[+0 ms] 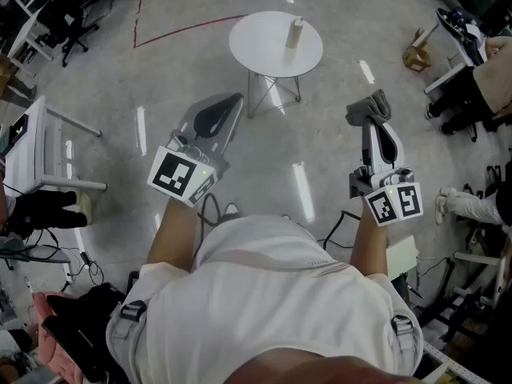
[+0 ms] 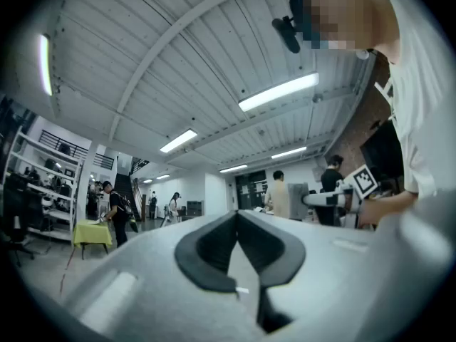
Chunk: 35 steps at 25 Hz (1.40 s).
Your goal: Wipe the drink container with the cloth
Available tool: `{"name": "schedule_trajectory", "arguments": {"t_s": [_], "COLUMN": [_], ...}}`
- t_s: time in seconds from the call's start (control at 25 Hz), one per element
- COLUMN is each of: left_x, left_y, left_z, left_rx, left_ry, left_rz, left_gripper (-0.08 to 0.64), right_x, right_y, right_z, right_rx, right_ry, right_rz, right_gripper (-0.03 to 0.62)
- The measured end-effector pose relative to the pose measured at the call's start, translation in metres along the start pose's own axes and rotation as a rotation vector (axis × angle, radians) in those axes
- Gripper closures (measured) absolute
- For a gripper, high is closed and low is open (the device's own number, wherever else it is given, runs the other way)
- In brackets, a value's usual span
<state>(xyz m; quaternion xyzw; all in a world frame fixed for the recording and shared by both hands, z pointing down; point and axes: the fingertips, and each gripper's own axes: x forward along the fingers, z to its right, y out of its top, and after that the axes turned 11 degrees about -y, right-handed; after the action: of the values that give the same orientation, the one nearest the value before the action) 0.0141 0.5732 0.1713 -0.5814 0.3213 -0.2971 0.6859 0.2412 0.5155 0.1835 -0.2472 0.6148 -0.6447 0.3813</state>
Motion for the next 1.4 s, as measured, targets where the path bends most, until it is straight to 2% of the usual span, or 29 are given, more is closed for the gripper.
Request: {"name": "schedule_trajectory", "arguments": {"t_s": [0.6, 0.88, 1.04, 1.28, 1.4], "left_x": [-0.004, -0.020, -0.041, -0.074, -0.080], "left_y": [-0.001, -0.011, -0.021, -0.034, -0.042], "left_z": [0.001, -0.015, -0.043, -0.098, -0.124], "left_rx": [-0.019, -0.034, -0.035, -0.036, -0.058], "left_ry": [-0.017, -0.009, -0.016, -0.051, -0.056], "left_rz": [0.009, -0.010, -0.015, -0.014, -0.008], "left_gripper": [0.558, 0.558, 0.558, 0.558, 0.558], "right_x": [-0.002, 0.011, 0.032, 0.072, 0.093], "right_y": [-0.001, -0.015, -0.031, -0.046, -0.058], "right_z": [-0.007, -0.025, -0.054, -0.099, -0.112], "right_rx": [-0.012, 0.018, 0.019, 0.025, 0.018], "right_ry": [0.003, 0.028, 0.037, 0.003, -0.008], "right_rz": [-0.014, -0.023, -0.030, -0.011, -0.035], "right_gripper": [0.568, 0.568, 0.568, 0.568, 0.568]}}
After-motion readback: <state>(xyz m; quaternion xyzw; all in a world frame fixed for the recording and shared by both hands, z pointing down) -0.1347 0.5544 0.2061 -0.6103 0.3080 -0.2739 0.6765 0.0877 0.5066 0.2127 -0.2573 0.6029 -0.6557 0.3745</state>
